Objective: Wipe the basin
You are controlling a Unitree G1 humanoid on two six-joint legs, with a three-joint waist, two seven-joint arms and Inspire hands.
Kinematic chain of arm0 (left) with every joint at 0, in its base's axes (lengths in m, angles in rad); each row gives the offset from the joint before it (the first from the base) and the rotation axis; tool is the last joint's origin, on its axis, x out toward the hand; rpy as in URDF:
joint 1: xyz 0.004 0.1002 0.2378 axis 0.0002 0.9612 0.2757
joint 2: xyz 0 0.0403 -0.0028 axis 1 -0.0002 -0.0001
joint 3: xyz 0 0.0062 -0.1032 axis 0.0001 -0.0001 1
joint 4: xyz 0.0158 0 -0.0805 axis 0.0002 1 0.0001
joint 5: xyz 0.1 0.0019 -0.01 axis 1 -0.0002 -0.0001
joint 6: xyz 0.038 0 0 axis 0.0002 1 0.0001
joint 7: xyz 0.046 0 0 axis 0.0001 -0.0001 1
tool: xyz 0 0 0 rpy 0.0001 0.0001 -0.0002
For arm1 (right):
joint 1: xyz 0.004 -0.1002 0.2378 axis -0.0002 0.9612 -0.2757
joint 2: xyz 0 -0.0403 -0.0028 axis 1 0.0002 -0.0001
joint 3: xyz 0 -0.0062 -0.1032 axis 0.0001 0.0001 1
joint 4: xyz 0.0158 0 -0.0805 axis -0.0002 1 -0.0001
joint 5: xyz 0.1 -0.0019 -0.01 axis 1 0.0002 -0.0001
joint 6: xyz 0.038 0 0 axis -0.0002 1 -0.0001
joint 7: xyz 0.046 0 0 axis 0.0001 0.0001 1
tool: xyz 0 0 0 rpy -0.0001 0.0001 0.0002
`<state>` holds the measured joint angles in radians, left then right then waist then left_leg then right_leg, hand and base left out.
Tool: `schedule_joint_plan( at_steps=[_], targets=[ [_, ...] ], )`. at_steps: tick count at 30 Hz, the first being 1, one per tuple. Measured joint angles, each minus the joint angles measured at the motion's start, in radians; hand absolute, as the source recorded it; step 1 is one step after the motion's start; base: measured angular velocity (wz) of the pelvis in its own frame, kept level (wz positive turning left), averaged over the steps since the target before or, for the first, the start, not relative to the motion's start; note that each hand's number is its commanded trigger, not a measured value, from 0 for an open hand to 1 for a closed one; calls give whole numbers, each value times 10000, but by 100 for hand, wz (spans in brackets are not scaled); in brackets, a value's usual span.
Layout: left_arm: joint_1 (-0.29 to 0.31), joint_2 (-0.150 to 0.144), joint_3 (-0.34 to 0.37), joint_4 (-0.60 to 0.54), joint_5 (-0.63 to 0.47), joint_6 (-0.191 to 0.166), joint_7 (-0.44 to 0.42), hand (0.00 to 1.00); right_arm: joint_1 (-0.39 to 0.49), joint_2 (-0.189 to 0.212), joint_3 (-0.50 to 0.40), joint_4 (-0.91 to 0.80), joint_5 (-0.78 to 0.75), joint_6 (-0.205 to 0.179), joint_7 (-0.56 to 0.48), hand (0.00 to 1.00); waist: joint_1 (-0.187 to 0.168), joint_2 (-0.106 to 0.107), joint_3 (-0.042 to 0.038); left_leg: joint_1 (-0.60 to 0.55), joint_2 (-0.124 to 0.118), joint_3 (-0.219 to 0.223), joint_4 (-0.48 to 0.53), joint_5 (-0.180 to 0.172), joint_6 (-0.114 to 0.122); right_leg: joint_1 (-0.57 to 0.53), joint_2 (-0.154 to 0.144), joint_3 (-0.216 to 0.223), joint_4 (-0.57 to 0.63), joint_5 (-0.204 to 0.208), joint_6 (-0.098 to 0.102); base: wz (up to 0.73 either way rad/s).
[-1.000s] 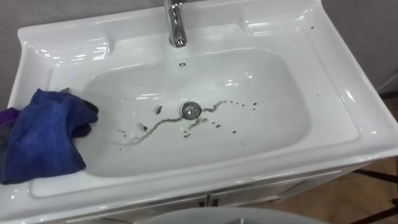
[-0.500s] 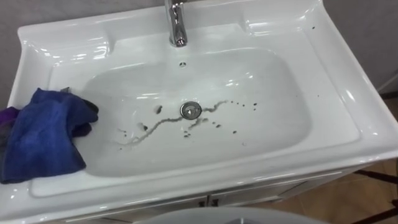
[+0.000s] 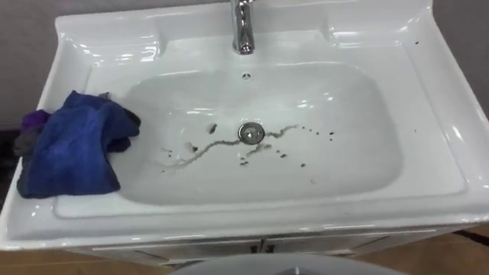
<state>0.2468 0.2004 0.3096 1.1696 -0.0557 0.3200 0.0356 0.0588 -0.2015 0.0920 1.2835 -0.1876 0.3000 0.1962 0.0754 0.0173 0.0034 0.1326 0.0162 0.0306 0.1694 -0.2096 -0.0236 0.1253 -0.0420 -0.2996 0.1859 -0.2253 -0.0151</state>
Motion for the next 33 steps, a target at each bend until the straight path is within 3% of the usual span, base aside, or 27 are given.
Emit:
schedule_joint_plan(
  at_steps=[1, 4, 9, 13, 14, 17, 21, 25, 29, 33],
  targets=[
    [1, 49, 144, -1, -177, -2, 139, 0, 1, -61, -50, 0, 64, -31, -23, 0, 58, 82, -26, -20, -10, -40, -2, 0, 0, -4, -4, -35, 5, -12, 6, 28],
    [23, 235, 1214, -16, -798, -36, 812, 0, 43, -358, -138, -126, 174, -198, -228, 0, 538, 273, 3, -19, -28, -94, -11, 1, 1, 28, -14, -74, -4, -19, 14, 7],
    [65, 839, 2741, -23, -2727, -222, 2811, 0, 92, -583, -366, -130, 269, -431, -659, 0, 987, 658, 24, -13, -84, -258, 1, 4, 4, 111, -53, -224, -14, -44, 51, 9],
    [87, 1336, 3668, -354, -3636, -362, 3914, 0, 295, -649, -583, -265, 317, -592, -923, 0, 1234, 838, -56, -6, -129, -353, 7, 6, 6, 36, -82, -289, 40, -102, 79, 7],
    [141, 1460, 3916, -563, -4074, -583, 4295, 0, 366, -694, -583, -365, 344, -630, -973, 0, 1269, 870, -63, -22, -132, -351, 4, 7, 6, 31, -94, -307, 39, -104, 81, 0],
    [220, 1671, 4126, -1259, -4997, -1095, 5225, 0, 418, -725, -615, -395, 335, -899, -1114, 0, 1253, 960, -54, -60, -144, -372, 9, 8, 8, 21, -82, -336, 31, -112, 93, 4],
    [258, 1692, 4374, -2730, -5956, -1671, 6301, 0, 457, -733, -754, -502, 246, -1063, -1273, 0, 1289, 996, -149, -175, -151, -373, 46, 8, 8, -97, -84, -332, 139, -112, 93, 0],
    [-96, 1710, 4421, -4278, -6044, -1892, 7144, 0, 775, -716, -758, -873, 212, -1243, -1418, 0, 1433, 1067, -196, -180, -152, -373, 44, 8, 8, -155, -82, -275, 188, -111, 91, -3],
    [-461, 2094, 4336, -5785, -6116, -2368, 7990, 0, 832, -716, -749, -873, 257, -1306, -1503, 0, 1501, 1137, -195, -198, -165, -373, 45, 8, 8, -234, -92, -185, 187, -111, 91, -6],
    [-881, 2207, 4338, -7514, -6083, -2623, 8473, 0, 916, -714, -739, -926, 396, -1381, -1513, 0, 1509, 1180, -180, -205, -170, -366, 42, 8, 9, -270, -101, -176, 207, -109, 94, -1]
  ],
)
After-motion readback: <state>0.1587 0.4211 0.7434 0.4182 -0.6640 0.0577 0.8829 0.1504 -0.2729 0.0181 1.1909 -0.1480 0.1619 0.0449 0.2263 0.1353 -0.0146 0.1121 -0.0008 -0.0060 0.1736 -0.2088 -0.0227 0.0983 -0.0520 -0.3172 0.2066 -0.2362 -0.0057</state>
